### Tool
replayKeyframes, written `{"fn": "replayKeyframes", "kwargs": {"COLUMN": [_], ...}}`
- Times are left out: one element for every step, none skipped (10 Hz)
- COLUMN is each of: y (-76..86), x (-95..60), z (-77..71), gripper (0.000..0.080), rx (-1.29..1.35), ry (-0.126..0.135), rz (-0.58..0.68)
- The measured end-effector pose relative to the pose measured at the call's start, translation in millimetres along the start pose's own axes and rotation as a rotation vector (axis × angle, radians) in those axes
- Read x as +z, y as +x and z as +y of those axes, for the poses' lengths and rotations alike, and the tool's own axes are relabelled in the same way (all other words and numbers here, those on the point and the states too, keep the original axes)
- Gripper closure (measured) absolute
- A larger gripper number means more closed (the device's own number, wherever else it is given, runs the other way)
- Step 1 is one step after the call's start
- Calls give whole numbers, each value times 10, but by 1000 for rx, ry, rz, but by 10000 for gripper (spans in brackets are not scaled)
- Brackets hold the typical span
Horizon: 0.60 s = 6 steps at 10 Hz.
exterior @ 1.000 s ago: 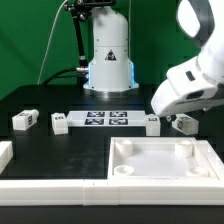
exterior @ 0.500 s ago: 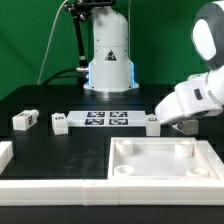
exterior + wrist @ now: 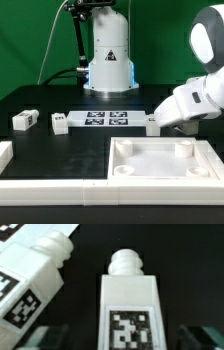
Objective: Assemble one leg
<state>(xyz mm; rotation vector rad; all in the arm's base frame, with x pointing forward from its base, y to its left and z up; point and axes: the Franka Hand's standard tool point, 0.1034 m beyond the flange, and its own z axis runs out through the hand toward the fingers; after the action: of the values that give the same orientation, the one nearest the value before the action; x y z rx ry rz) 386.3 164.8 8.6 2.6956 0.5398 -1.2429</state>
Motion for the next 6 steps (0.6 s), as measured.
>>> {"fn": "replayKeyframes", "kwargs": {"y": [0, 0, 0, 0, 0, 0], "x": [0, 0, 0, 0, 0, 0], "z": [0, 0, 0, 0, 0, 0], "gripper": [359, 514, 511, 511, 511, 511], "rx": [0, 0, 0, 0, 0, 0], "ry": [0, 0, 0, 0, 0, 0], "rz": [0, 0, 0, 0, 0, 0]}}
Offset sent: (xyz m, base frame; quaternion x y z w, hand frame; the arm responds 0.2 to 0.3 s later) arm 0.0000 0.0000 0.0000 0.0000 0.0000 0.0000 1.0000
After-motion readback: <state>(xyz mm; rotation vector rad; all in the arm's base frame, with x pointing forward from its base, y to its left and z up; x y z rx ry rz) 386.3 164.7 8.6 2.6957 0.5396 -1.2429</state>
